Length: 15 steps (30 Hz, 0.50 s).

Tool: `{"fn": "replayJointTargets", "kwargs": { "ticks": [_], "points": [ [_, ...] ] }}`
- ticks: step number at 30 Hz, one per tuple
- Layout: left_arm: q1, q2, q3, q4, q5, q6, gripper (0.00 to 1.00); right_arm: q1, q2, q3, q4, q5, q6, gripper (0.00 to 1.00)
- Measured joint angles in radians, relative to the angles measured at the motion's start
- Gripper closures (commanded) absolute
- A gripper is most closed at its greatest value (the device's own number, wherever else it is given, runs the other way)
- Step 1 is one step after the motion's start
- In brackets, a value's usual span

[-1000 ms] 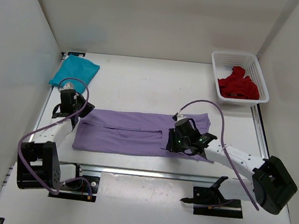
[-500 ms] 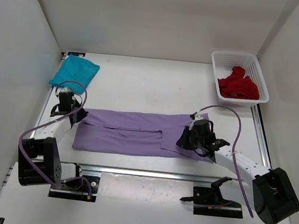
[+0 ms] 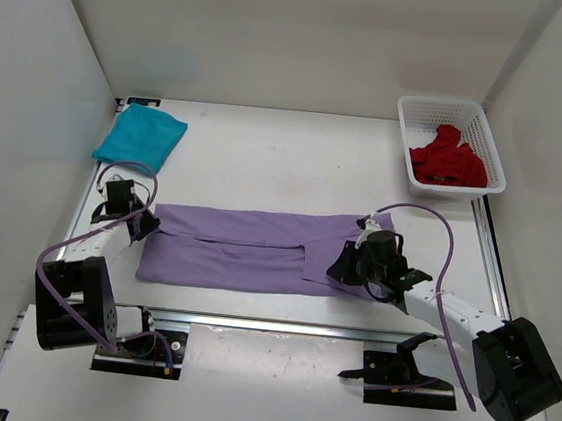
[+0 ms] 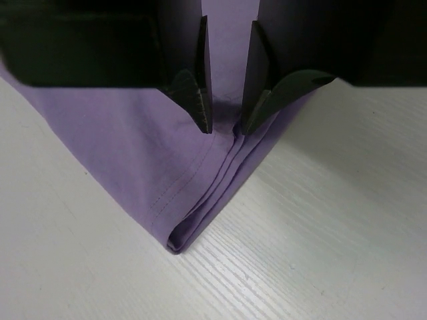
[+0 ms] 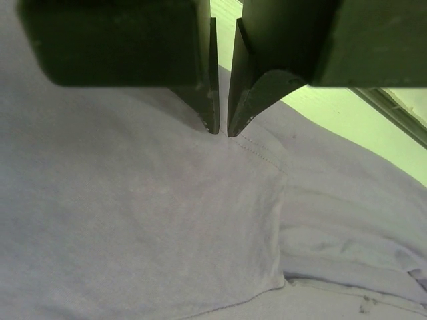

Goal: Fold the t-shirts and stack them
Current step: Fold the other side of the tshirt into a rectangle

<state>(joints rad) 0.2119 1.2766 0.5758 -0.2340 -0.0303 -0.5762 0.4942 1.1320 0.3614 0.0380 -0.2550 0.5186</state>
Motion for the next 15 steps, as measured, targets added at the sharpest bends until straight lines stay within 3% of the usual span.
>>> {"fn": "replayJointTargets", "kwargs": {
  "ticks": [8, 11, 15],
  "points": [
    [0.002, -0.004, -0.019, 0.0, -0.003, -0.004, 0.7, -0.011, -0.012, -0.003, 0.023, -0.017, -0.007, 0.91],
    [0.002, -0.004, -0.026, 0.008, -0.002, -0.014, 0.97, -0.011, -0.013, -0.007, 0.031, -0.021, -0.007, 0.91],
    [0.001, -0.006, -0.028, 0.018, 0.003, -0.026, 1.0, -0.01, -0.021, -0.016, 0.036, -0.023, -0.007, 0.91]
  ]
}}
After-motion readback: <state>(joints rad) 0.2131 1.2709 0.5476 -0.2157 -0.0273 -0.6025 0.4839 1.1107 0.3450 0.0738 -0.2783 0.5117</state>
